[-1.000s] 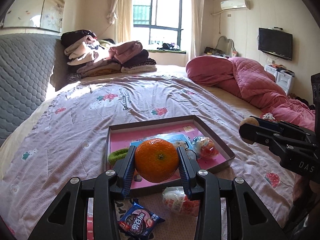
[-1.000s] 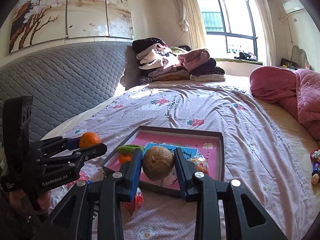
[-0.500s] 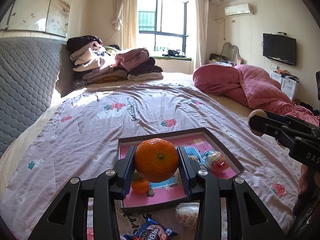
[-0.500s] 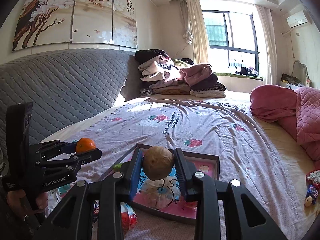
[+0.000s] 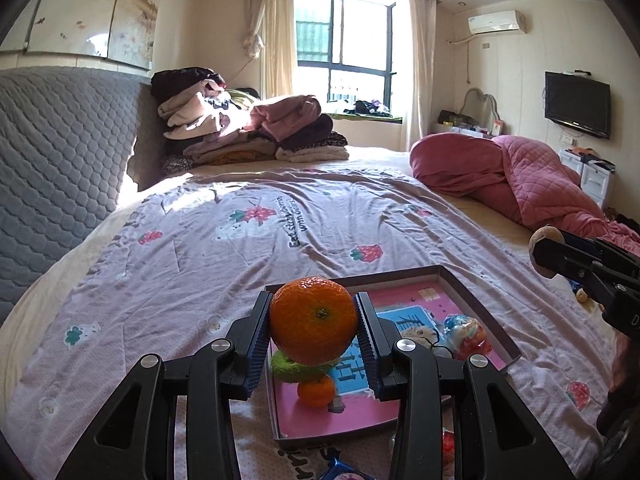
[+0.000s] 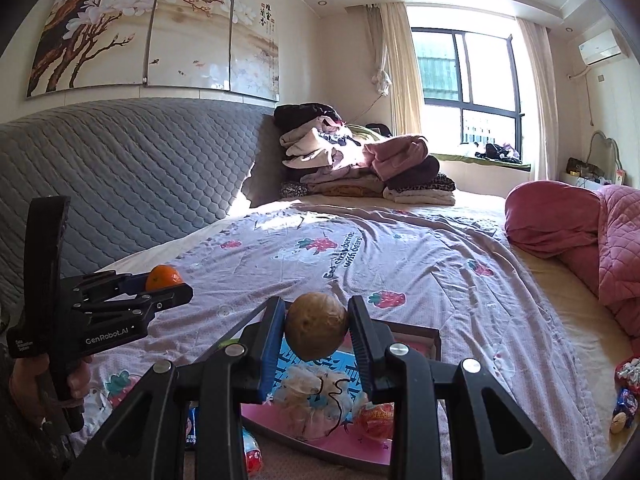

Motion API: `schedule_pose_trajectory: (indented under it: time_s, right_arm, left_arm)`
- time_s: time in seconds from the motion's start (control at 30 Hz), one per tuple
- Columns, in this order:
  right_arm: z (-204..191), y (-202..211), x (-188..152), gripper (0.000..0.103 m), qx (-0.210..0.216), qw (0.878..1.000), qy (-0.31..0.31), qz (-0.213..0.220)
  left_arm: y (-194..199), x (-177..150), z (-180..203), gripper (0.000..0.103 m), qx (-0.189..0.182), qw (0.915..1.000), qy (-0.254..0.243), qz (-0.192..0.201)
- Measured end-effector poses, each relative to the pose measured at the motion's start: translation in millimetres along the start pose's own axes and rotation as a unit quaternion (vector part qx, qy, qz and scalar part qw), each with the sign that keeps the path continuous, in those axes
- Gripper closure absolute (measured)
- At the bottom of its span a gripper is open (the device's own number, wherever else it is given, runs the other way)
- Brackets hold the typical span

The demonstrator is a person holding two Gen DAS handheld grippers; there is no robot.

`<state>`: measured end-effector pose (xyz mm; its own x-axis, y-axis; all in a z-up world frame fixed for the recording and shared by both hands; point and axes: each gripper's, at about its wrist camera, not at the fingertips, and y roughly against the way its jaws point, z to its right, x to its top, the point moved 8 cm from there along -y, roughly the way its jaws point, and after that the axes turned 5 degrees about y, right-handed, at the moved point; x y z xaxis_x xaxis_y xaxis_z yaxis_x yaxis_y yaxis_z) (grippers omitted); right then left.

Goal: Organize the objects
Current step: 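Carry the orange with left gripper over the tray while right gripper carries the brown ball, then lower the orange beside the other orange while right gripper lowers the ball into the tray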

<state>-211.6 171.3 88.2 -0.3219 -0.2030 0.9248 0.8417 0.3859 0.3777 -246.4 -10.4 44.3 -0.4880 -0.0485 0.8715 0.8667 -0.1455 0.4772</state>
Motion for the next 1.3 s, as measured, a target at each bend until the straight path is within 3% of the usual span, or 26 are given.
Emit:
schedule_pose_trajectory:
  time_s: [0.33,0.77,1.3]
  right_arm:
    - [-2,-17,-5,0.07,0.004,1.0,0.008,-0.011]
    - [-4,-56,-48,0.07,0.007,0.997,0.008,-0.077]
    - [-11,-81,-90,0.07,0.008,0.991,0.012,-0.132]
  left_arm:
    - [-23,-9,3,0.062,0.0,0.9999,-0.01,-0.011]
    - [-63,-50,30,0.062,-0.022,0.9965,-0.047,-0.065]
    - [-85,-79,35,0.062,-0.034,0.9915,-0.047,-0.116]
